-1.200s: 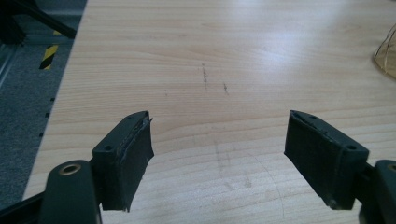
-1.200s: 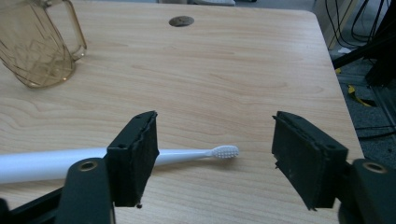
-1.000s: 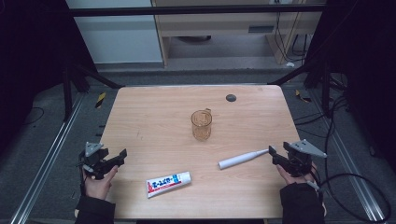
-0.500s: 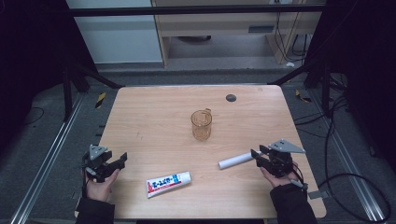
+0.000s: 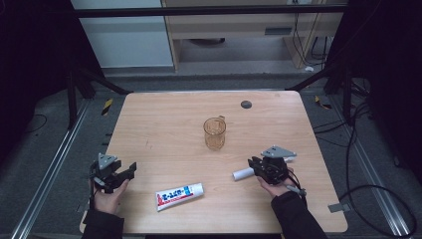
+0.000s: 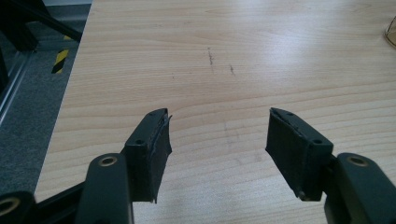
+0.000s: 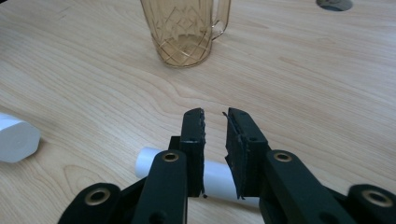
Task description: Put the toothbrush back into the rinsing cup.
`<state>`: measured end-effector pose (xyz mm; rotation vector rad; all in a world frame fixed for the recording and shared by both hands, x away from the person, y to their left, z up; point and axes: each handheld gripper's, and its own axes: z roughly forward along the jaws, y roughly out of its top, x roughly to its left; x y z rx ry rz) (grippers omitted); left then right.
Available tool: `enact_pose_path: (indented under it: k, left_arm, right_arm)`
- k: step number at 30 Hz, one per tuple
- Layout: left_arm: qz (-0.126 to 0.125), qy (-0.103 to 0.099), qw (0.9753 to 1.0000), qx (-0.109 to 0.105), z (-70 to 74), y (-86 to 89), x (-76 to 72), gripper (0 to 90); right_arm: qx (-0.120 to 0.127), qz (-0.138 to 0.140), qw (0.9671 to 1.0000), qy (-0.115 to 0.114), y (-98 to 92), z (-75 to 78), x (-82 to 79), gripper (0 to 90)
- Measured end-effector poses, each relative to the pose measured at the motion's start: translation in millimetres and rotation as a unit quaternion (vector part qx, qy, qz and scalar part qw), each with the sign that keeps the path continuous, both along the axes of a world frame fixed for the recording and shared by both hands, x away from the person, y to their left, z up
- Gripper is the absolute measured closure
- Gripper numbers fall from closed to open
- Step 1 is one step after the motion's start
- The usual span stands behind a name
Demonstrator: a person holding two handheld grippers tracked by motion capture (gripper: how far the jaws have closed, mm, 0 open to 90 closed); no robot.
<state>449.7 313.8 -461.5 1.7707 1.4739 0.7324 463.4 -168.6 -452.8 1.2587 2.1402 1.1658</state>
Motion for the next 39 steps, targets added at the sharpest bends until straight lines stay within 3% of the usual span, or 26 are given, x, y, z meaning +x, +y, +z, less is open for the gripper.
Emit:
enact_pose_path:
  k: [12,21,39]
  left_arm:
    - [-0.003,0.001,1.0000,0.004,-0.6,-0.5,0.9,38.8]
    - [-0.008,0.003,0.9999,0.007,-1.0,-1.7,1.2,39.0]
    - [-0.014,0.004,0.9998,0.015,-1.0,-3.9,0.9,39.0]
  right_arm:
    - [0.002,0.008,0.9997,0.023,21.8,-9.0,11.5,89.6]
    - [-0.012,0.016,0.9988,0.046,34.5,-19.3,17.7,90.0]
    - [-0.030,0.023,0.9968,0.071,38.4,-28.8,18.3,90.0]
